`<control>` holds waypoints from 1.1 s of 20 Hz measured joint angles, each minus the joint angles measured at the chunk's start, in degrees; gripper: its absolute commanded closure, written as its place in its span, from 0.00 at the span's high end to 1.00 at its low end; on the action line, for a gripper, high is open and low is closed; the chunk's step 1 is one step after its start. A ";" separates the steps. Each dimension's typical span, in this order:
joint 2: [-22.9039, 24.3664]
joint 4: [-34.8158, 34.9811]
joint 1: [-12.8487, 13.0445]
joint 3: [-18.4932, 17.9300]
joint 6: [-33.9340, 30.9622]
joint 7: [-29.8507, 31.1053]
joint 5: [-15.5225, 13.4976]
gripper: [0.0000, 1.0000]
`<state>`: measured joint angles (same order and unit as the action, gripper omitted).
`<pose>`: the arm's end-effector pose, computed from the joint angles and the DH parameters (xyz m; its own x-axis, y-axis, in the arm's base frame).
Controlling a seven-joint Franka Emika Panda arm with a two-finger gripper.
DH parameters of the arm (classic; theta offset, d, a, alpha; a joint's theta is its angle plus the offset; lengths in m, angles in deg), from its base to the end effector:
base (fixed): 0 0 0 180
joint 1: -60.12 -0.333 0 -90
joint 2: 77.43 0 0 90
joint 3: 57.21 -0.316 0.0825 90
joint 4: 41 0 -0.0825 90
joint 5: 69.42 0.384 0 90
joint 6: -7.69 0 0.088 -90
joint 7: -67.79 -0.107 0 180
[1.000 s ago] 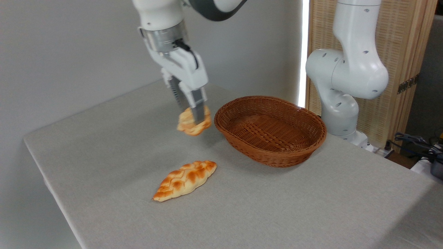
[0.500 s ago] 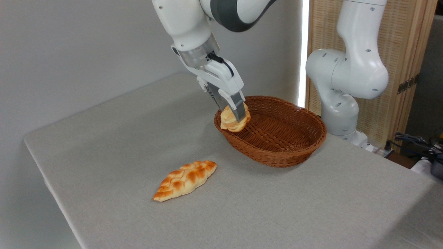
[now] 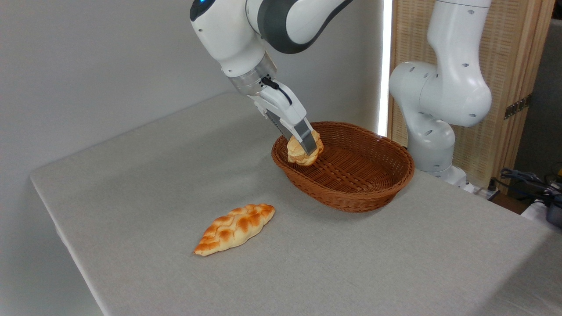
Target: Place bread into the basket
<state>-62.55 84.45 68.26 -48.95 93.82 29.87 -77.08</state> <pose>0.4014 -0.1369 0.4673 0.5487 -0.7900 -0.2737 -0.7203 -0.6129 0.3248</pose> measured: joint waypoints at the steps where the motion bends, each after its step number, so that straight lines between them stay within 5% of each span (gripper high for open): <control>1: -0.23 0.00 0.49 0.06 0.00 0.00 0.00 1.00; 11: -0.68 -4.88 1.14 -0.48 0.58 0.00 -0.01 1.00; 22: -5.84 -19.34 0.40 -9.65 14.58 0.00 0.00 1.00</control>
<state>-68.39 65.11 68.66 -58.60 108.41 29.87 -77.08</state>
